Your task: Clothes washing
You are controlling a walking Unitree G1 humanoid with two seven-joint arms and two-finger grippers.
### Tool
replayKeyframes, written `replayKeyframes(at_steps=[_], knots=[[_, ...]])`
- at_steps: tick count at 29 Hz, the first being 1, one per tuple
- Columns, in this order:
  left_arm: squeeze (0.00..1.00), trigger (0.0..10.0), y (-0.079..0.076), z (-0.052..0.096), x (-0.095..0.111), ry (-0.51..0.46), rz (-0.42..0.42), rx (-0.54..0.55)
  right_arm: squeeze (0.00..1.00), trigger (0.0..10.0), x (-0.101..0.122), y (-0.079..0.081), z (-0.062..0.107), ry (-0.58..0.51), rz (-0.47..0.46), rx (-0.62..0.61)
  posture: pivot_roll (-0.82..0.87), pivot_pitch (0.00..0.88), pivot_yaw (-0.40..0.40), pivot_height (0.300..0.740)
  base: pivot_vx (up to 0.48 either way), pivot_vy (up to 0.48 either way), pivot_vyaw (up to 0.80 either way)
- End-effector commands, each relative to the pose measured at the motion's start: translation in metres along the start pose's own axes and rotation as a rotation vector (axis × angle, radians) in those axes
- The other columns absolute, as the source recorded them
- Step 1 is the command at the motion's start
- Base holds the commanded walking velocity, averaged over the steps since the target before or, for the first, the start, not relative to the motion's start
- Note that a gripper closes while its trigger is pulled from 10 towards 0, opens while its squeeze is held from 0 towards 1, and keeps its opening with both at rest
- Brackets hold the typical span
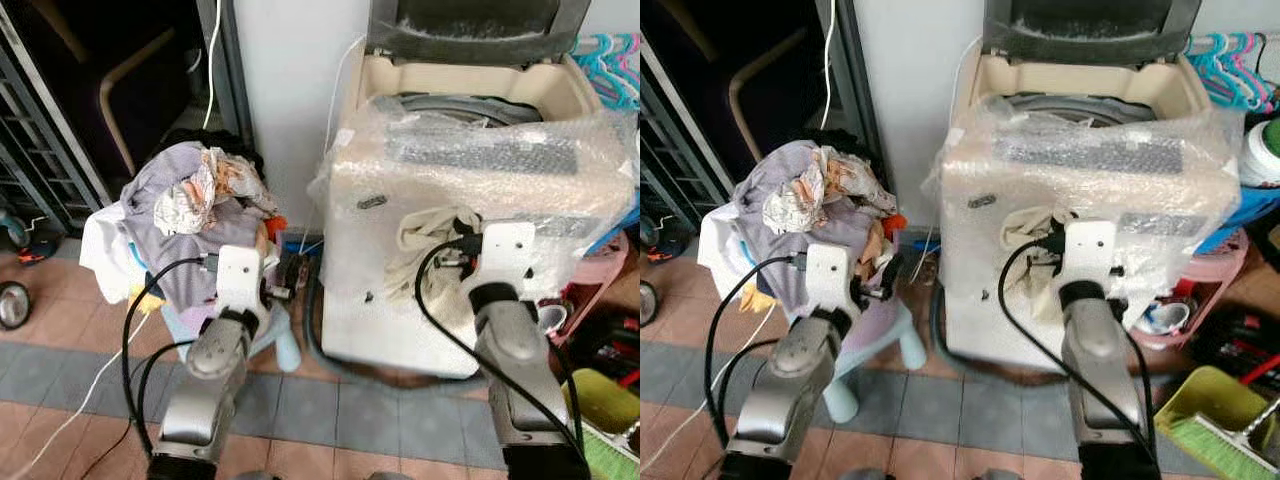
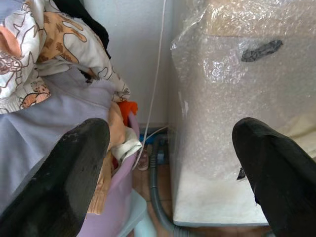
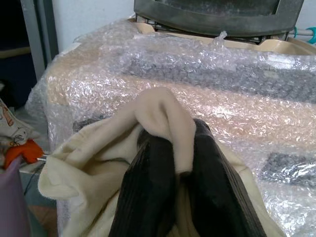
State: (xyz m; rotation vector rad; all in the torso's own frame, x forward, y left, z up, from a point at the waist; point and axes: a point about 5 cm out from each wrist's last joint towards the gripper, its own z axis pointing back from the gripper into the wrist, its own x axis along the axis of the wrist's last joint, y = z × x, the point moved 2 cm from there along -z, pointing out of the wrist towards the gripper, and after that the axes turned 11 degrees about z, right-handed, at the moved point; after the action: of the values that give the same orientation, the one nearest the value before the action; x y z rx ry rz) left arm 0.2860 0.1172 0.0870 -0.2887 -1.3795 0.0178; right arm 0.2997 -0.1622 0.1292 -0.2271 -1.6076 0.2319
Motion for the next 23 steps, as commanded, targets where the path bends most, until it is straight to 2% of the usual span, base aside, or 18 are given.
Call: replayKeyframes(at_steps=[1,9,12,15,20,23], knots=[[0.0,10.0,-0.008,-0.002,0.002,-0.001,0.01,-0.035,0.0,10.0,0.004,-0.008,0.0,-0.02,0.007,-0.023,-0.05,0.0,0.046,0.74,0.0,-0.39,0.0],[0.0,10.0,-0.006,0.0,0.001,0.008,0.0,-0.034,0.0,10.0,-0.004,-0.009,0.008,0.013,0.001,-0.035,-0.05,0.0,0.052,0.74,0.0,-0.392,0.0],[0.0,10.0,-0.003,0.0,0.004,0.001,-0.039,-0.034,0.0,10.0,-0.011,-0.01,0.015,0.048,-0.026,-0.06,-0.04,0.0,0.049,0.74,0.0,-0.33,0.0],[0.0,10.0,0.002,0.0,0.007,-0.003,-0.035,-0.022,0.0,10.0,-0.019,-0.013,0.022,0.087,-0.057,-0.1,-0.03,0.0,0.05,0.74,0.0,-0.318,0.0],[0.0,10.0,0.008,0.001,0.007,0.006,-0.046,-0.006,0.0,10.0,-0.025,-0.005,0.036,0.121,-0.068,-0.088,-0.04,0.0,0.055,0.74,0.0,-0.256,0.0],[0.0,10.0,0.007,0.003,0.004,0.014,-0.049,-0.012,0.0,10.0,-0.026,-0.001,0.038,0.136,-0.075,-0.074,-0.05,0.0,0.059,0.74,0.0,0.0,0.0]])
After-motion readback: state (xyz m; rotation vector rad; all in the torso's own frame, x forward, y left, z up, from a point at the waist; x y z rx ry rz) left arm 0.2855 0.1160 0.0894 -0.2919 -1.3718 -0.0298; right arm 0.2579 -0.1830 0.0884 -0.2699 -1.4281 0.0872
